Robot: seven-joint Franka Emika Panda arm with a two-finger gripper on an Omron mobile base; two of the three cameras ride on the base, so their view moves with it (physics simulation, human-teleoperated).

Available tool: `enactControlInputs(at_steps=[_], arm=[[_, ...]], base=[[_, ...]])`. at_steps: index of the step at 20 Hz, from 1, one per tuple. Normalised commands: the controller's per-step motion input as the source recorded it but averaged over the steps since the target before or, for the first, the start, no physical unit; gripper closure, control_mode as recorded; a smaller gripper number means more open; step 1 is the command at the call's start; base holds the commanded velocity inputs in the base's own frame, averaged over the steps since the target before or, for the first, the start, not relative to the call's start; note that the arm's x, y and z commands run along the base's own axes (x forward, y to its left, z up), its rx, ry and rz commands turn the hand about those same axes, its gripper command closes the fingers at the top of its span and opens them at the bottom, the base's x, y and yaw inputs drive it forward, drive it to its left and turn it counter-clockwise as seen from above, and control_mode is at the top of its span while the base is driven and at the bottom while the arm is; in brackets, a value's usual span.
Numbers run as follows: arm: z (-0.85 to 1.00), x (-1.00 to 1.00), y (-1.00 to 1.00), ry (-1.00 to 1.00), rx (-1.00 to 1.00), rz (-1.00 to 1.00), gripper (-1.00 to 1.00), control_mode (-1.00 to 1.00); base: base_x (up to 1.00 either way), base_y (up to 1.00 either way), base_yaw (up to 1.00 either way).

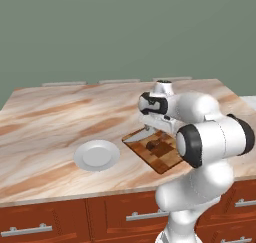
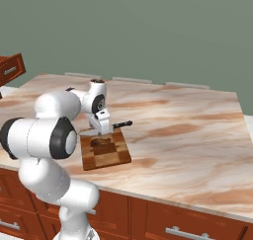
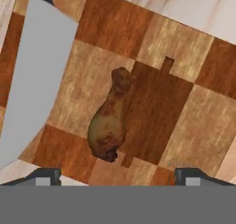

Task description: Pick up the knife from the drawer and place it on the cutting board. Then place the meat from the plate to the cutting board.

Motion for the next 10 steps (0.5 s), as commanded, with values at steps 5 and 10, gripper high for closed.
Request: enactControlInputs(at_steps=[5,10], arm=[[0.64,-0.91,-0.27,-0.1,-0.01,0.13,-1.0,-1.0],[0.62,-1.0,-0.26,-0.14,-0.05,0.22,-1.0,-1.0]], base=[[0.0,0.0,0.0],[0.0,0.0,0.0]])
